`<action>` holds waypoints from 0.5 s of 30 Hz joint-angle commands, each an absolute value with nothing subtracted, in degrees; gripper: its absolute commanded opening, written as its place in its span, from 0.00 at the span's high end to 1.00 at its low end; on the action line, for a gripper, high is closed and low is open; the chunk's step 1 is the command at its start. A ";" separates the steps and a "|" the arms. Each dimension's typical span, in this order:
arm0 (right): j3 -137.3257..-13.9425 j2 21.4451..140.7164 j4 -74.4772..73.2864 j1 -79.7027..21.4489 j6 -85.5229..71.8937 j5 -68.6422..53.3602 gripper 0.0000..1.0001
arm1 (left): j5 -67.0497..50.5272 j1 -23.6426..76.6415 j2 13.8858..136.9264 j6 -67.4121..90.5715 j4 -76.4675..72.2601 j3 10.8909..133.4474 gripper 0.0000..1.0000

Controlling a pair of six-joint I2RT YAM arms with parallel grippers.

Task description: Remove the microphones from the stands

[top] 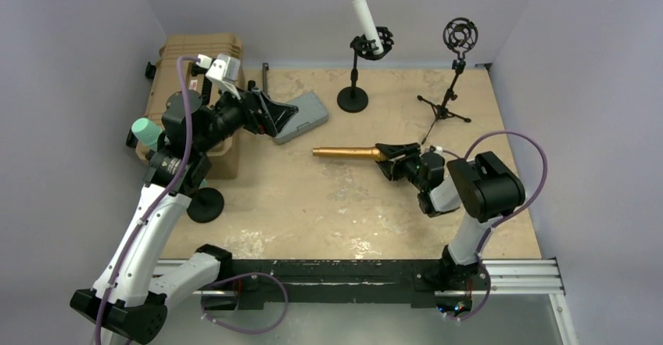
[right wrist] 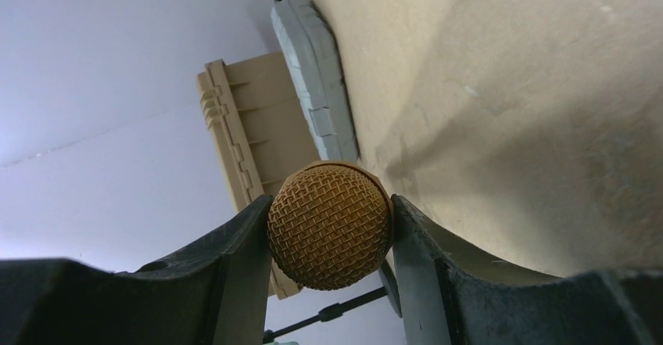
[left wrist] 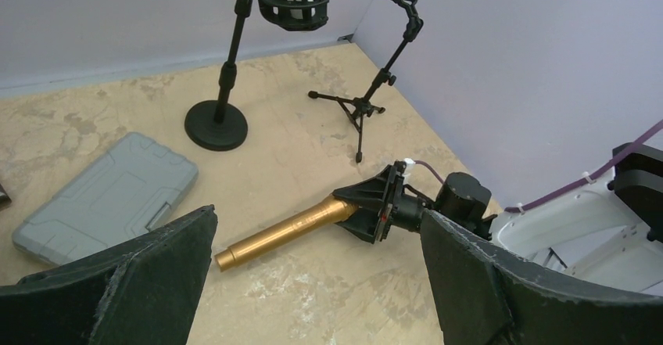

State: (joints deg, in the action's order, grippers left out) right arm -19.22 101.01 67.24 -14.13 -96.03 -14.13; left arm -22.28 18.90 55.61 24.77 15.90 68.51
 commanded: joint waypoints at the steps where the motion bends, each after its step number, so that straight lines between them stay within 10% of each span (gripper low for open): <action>1: -21.77 105.27 72.83 -14.14 -95.11 -17.47 0.94 | -22.41 19.16 55.81 24.94 13.98 68.13 0.00; 15: -22.22 105.64 64.15 -14.12 -87.75 -15.30 0.47 | -22.92 19.42 55.72 24.95 13.88 68.12 0.00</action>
State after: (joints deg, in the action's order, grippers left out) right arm -21.71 108.09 67.94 -14.13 -92.77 -17.19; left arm -22.33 18.90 55.94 24.80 15.90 68.51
